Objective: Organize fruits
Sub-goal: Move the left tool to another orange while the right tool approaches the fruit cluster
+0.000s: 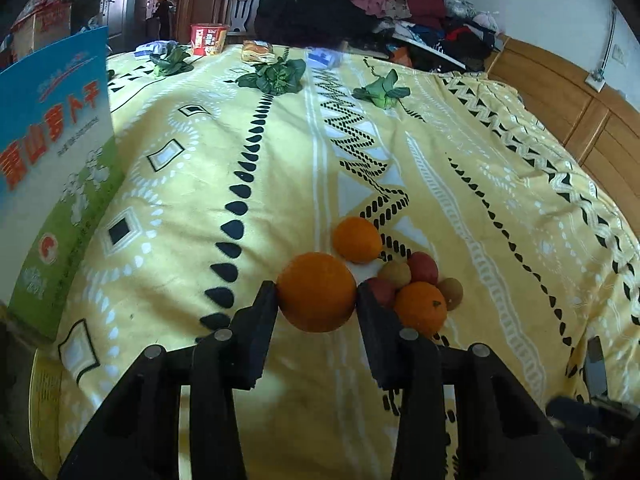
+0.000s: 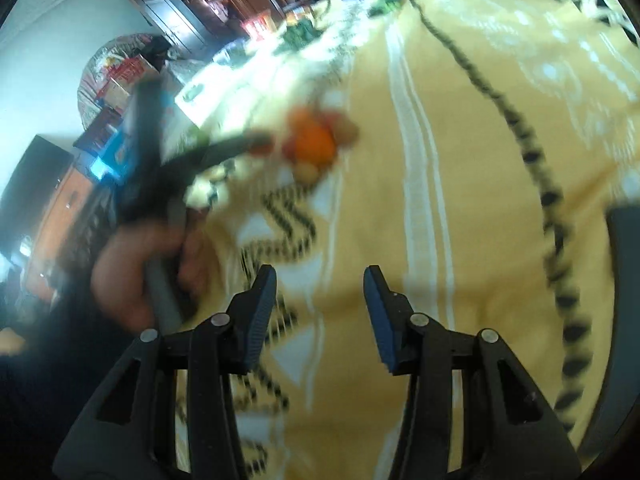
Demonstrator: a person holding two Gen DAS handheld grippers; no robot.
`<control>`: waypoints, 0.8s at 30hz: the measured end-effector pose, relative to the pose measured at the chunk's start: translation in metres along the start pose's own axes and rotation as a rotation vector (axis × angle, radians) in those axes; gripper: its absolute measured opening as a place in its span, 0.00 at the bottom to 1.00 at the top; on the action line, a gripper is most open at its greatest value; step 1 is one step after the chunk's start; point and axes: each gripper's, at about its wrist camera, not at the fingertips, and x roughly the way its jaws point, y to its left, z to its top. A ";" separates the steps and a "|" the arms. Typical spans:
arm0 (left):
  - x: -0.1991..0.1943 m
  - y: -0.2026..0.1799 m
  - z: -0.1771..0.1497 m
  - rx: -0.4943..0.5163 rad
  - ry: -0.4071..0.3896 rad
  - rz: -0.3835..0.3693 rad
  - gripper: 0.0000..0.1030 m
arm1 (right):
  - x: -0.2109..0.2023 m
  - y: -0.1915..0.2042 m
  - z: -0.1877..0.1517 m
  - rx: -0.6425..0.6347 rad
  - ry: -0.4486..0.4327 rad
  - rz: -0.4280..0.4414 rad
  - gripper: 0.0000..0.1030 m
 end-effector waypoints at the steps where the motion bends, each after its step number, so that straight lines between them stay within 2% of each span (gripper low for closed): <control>1: -0.007 0.004 -0.004 -0.015 -0.007 -0.010 0.40 | 0.004 -0.001 0.010 0.001 -0.008 0.004 0.41; 4: -0.019 0.015 -0.019 -0.039 -0.003 -0.026 0.40 | 0.025 -0.006 0.040 -0.025 -0.007 -0.010 0.35; 5: -0.019 0.019 -0.023 -0.046 0.005 -0.031 0.40 | 0.034 -0.007 0.049 -0.041 0.008 -0.021 0.32; 8: -0.017 0.026 -0.032 -0.064 0.029 -0.034 0.40 | 0.060 -0.011 0.065 -0.060 0.072 -0.034 0.32; 11: -0.014 0.031 -0.036 -0.083 0.031 -0.046 0.40 | 0.072 -0.005 0.068 -0.067 0.107 -0.015 0.34; 15: -0.015 0.030 -0.037 -0.079 0.025 -0.056 0.40 | 0.074 -0.001 0.067 -0.100 0.072 -0.078 0.34; 18: -0.012 0.031 -0.039 -0.082 0.031 -0.060 0.40 | 0.081 -0.003 0.072 -0.152 0.083 -0.127 0.34; 21: -0.011 0.032 -0.039 -0.084 0.032 -0.062 0.40 | 0.091 -0.016 0.081 -0.091 0.089 -0.069 0.34; 24: -0.010 0.032 -0.039 -0.085 0.033 -0.064 0.40 | 0.099 -0.043 0.088 0.113 0.081 0.061 0.33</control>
